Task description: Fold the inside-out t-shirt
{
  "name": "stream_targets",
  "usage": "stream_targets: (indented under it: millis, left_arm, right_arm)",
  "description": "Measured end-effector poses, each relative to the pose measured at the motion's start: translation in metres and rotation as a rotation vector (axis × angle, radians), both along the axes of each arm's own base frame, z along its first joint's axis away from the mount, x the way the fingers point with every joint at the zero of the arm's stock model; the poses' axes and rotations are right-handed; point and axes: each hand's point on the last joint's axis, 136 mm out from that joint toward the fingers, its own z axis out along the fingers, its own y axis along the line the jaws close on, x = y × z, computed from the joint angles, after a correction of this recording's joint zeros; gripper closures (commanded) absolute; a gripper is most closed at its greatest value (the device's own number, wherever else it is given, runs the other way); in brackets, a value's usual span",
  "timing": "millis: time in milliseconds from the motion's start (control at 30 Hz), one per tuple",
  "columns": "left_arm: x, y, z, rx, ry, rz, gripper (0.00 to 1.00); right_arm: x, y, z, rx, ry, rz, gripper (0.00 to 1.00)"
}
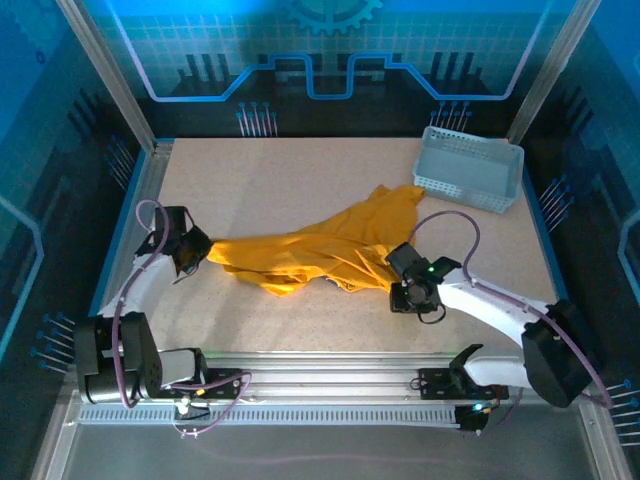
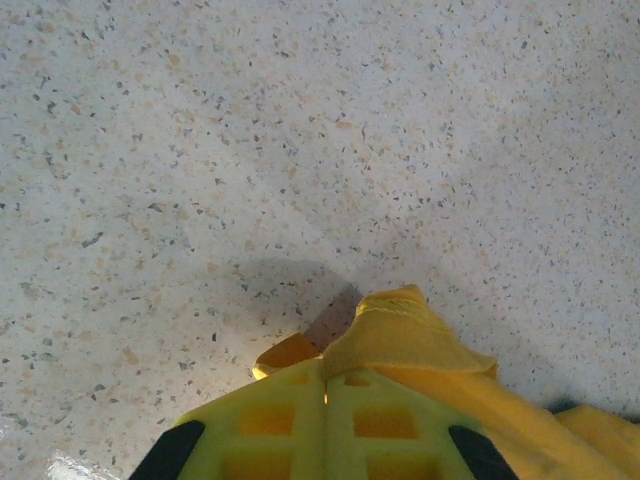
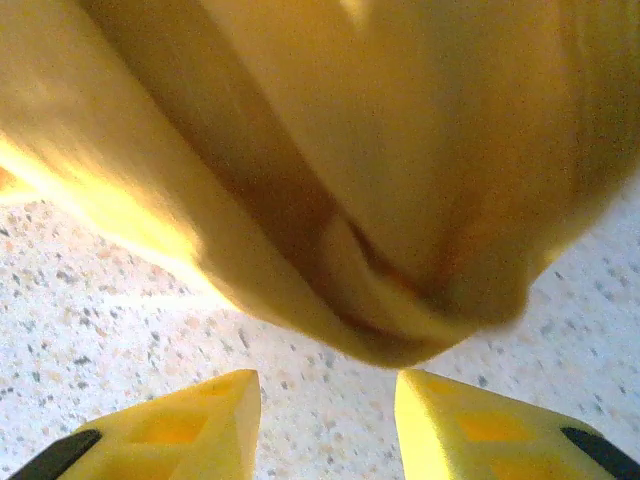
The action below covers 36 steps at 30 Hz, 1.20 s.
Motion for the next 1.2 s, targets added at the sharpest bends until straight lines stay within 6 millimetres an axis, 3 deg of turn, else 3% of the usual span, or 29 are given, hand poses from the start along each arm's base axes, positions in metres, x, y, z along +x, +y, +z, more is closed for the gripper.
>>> stream_targets:
  millis: [133, 233, 333, 500, 633, 867, 1200]
  left_arm:
    - [0.0, 0.0, -0.001, 0.0, 0.001, 0.001, 1.0]
    - [0.0, 0.0, -0.001, 0.0, 0.001, 0.001, 1.0]
    - [0.0, 0.0, -0.001, -0.001, 0.001, 0.001, 1.0]
    - [0.0, 0.0, -0.001, -0.001, 0.001, 0.001, 1.0]
    - [0.0, 0.0, -0.001, -0.001, 0.001, 0.001, 1.0]
    - [0.0, 0.0, -0.001, -0.001, 0.001, 0.001, 1.0]
    - [0.0, 0.0, -0.001, -0.001, 0.001, 0.001, 1.0]
  right_arm:
    - [0.015, 0.002, 0.04, 0.059, -0.12, -0.015, 0.56]
    - [0.049, 0.0, 0.076, 0.115, -0.214, -0.066, 0.58]
    - [0.082, -0.002, 0.092, 0.142, -0.243, -0.106, 0.6]
    - [0.11, 0.02, 0.074, 0.187, -0.185, -0.081, 0.64]
    - [0.114, 0.029, 0.048, 0.195, -0.112, -0.079, 0.67]
    - [0.116, 0.031, 0.027, 0.182, -0.063, -0.091, 0.68]
    - [0.121, 0.033, 0.017, 0.177, -0.044, -0.105, 0.66]
